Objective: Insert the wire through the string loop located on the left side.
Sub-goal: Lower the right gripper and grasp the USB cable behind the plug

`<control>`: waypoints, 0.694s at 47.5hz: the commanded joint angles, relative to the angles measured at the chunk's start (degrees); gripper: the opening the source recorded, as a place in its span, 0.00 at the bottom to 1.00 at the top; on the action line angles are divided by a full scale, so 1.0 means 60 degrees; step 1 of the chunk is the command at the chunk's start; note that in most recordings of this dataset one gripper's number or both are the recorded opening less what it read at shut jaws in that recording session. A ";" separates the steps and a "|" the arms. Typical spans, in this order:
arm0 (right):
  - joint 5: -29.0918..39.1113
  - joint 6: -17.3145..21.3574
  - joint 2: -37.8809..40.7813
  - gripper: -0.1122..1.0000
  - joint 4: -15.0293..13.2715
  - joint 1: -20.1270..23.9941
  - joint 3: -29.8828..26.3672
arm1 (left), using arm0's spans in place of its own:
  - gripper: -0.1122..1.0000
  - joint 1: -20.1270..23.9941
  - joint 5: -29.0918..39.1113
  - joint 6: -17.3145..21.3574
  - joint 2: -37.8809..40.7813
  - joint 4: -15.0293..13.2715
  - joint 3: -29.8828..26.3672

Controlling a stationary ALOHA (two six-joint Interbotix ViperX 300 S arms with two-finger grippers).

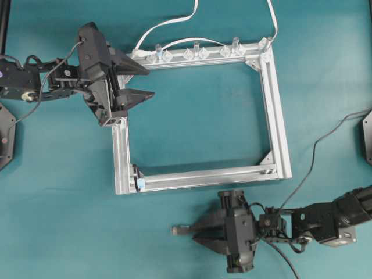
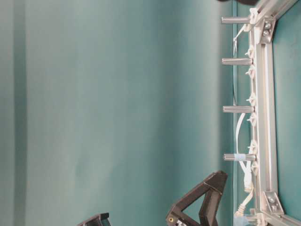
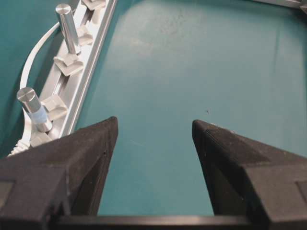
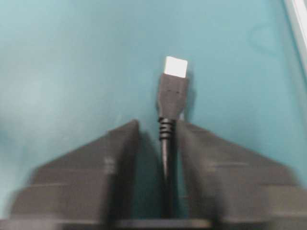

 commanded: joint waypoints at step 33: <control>0.0278 -0.0044 -0.0293 0.19 0.0234 -0.0117 -0.0073 | 0.69 -0.0044 -0.0044 0.0044 -0.0176 0.0029 -0.0044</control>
